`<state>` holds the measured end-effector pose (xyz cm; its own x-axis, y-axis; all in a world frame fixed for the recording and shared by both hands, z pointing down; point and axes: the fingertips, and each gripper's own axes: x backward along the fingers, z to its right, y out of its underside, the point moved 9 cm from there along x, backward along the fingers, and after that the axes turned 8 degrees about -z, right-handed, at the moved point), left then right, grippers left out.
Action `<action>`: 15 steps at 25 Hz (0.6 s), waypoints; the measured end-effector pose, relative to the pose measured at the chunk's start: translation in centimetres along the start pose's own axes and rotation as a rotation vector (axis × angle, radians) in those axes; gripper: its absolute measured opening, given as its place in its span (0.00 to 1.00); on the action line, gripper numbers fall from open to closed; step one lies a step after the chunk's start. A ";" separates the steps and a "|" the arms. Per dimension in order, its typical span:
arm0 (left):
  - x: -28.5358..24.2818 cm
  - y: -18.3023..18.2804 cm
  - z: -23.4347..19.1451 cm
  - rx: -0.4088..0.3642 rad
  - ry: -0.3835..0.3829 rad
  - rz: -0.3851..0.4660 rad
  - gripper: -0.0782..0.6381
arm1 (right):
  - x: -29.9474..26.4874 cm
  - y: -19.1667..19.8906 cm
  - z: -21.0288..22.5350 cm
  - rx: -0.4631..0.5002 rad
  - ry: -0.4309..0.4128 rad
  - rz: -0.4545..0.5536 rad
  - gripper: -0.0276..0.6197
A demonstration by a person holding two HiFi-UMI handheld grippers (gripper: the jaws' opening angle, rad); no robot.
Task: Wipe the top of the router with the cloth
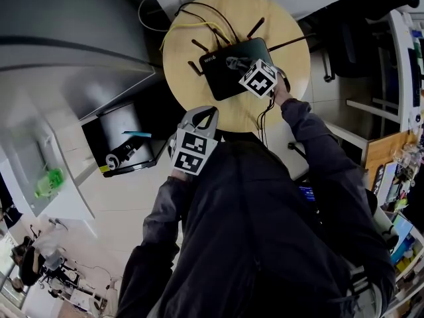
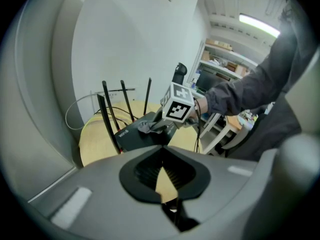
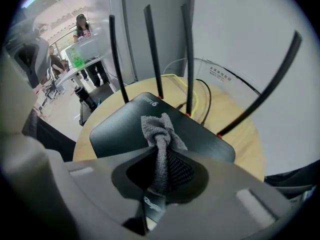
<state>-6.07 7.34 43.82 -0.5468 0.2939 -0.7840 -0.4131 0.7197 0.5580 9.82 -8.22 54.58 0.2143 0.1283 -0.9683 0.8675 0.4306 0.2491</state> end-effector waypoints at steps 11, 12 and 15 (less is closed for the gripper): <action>-0.2 -0.1 0.3 -0.011 0.007 -0.006 0.11 | 1.1 7.3 6.9 -0.223 0.093 -0.065 0.10; -0.2 0.0 0.4 -0.010 0.008 -0.006 0.11 | 1.1 7.6 7.0 -0.244 0.088 -0.066 0.10; -0.2 0.1 0.5 -0.009 0.011 -0.008 0.11 | 1.0 7.4 6.9 -0.235 0.126 -0.075 0.10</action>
<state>-5.63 7.61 43.94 -0.5516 0.2815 -0.7852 -0.4241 0.7160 0.5546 19.60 -11.10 55.28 0.0834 0.1917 -0.9779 0.7476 0.6368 0.1886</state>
